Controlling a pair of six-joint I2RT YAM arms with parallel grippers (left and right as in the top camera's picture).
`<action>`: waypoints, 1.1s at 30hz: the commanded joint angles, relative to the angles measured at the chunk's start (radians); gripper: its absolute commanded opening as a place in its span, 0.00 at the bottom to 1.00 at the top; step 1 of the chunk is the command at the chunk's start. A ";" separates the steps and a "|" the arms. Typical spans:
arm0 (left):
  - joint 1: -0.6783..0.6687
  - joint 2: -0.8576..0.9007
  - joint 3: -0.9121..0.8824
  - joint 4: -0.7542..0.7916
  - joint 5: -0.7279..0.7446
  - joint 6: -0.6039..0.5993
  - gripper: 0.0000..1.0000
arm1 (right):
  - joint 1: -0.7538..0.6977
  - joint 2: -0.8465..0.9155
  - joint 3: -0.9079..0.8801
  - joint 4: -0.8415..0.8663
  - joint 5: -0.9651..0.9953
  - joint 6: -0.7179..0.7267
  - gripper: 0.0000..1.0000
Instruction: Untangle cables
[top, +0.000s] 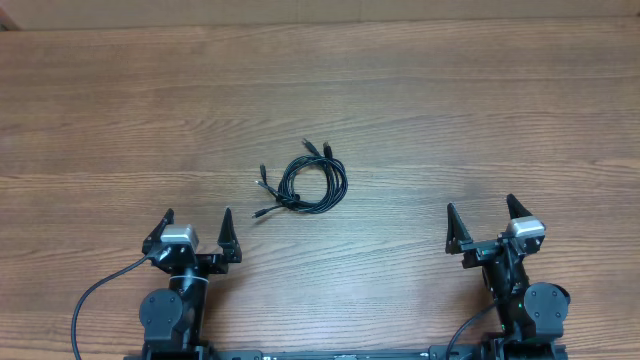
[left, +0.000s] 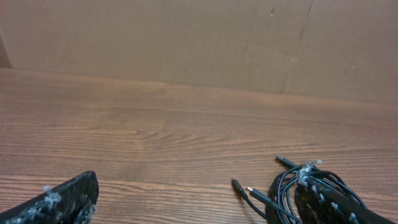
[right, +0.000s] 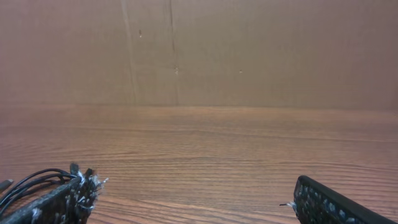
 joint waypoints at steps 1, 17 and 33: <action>-0.005 -0.010 -0.003 -0.002 -0.012 0.019 1.00 | -0.005 -0.007 -0.010 0.006 -0.001 -0.001 1.00; -0.003 -0.010 -0.003 0.112 -0.016 0.023 1.00 | -0.005 -0.007 -0.010 0.006 -0.001 -0.001 1.00; -0.003 -0.010 0.237 0.565 0.000 0.088 1.00 | -0.005 -0.007 -0.010 0.006 -0.001 -0.001 1.00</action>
